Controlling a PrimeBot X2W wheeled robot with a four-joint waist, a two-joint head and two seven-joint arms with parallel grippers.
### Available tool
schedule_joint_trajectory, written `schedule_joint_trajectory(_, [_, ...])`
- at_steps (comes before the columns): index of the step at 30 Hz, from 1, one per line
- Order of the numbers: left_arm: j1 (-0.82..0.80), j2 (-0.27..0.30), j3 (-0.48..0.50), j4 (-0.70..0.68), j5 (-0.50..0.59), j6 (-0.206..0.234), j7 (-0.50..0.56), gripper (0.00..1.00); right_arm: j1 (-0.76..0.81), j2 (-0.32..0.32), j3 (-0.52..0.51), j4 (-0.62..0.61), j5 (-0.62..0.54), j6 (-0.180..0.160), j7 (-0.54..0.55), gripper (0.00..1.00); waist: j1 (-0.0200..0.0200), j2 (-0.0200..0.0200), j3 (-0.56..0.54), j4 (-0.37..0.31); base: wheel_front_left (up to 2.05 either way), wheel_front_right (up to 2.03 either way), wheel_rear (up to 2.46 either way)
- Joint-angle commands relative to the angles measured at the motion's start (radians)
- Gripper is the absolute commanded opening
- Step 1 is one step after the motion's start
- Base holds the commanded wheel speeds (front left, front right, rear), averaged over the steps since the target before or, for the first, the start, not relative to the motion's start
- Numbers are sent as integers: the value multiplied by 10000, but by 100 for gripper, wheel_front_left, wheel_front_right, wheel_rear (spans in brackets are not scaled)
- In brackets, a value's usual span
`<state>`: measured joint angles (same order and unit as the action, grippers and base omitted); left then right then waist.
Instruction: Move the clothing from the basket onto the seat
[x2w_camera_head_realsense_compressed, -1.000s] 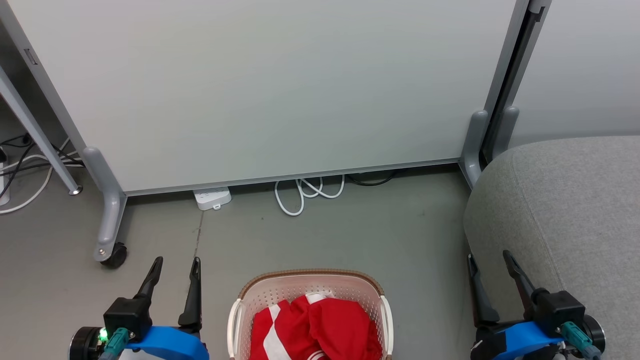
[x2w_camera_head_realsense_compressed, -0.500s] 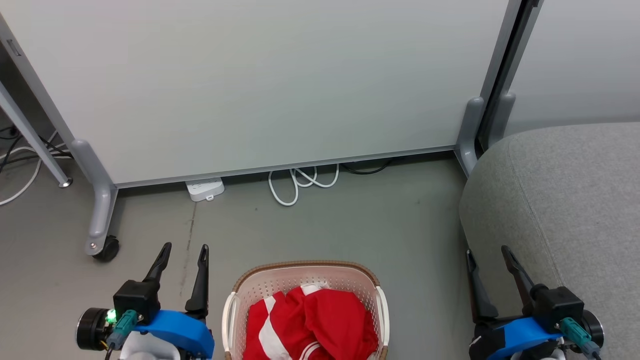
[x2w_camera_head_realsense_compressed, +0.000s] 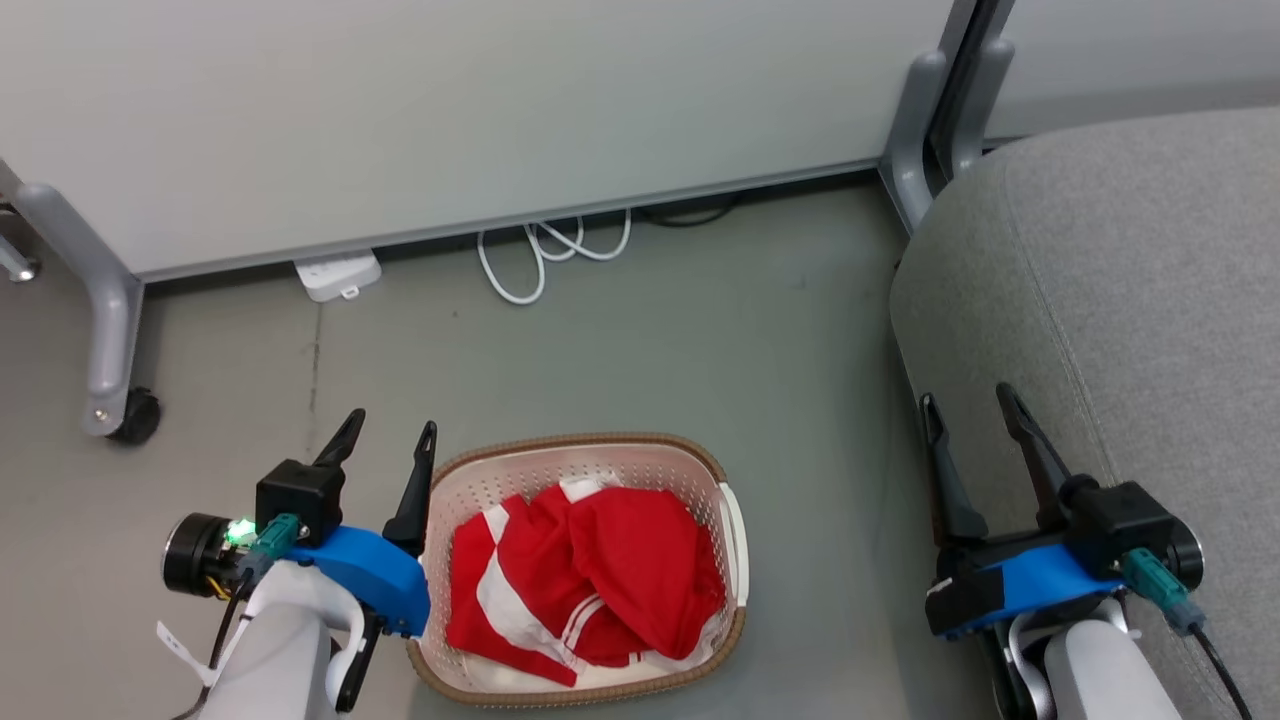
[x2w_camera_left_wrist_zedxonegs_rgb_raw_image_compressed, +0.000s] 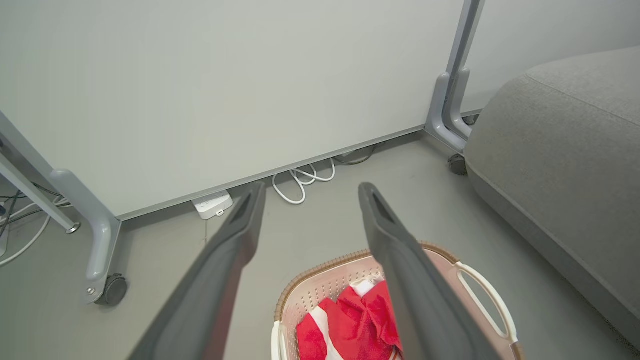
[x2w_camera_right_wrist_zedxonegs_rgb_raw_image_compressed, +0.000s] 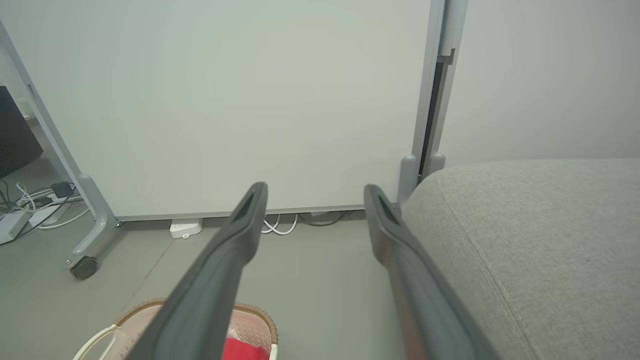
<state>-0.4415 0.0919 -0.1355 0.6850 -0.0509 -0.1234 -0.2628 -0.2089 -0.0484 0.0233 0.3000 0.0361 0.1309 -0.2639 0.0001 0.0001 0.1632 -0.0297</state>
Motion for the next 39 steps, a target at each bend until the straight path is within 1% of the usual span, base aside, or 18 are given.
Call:
schedule_joint_trajectory(1, [-415, 169, -157, 333, 77, -17, -33, 100, -341, -34, 35, -103, -3, -3, -11, 100, -1, -1, 862, -322, 0, 0, 0])
schedule_joint_trajectory(2, [-415, 169, -157, 333, 77, -17, -33, 100, -341, -34, 35, -103, -3, -3, -11, 100, -1, -1, 862, -322, 0, 0, 0])
schedule_joint_trajectory(10, [-1829, 533, -1000, 1914, 245, -76, -31, 100, -1336, -30, 209, -362, 17, -3, -11, 100, -1, -1, 2402, -747, 0, 0, 0])
schedule_joint_trajectory(27, [-4623, 1168, -3904, 4955, 103, -74, 108, 100, -3090, -28, 264, -1036, -12, -3, -9, 100, -1, -1, 5489, -1504, 0, 0, 0])
schedule_joint_trajectory(32, [-5243, 1390, -4564, 5459, 40, -75, 254, 100, -3390, -28, 229, -1208, 28, -3, -10, 100, -1, -1, 6189, -1687, 0, 0, 0])
schedule_joint_trajectory(39, [-5907, 1725, -5429, 5814, 98, -75, 934, 100, -3609, -28, 257, -1421, 183, -3, -10, 100, -1, -1, 6946, -1875, 0, 0, 0])
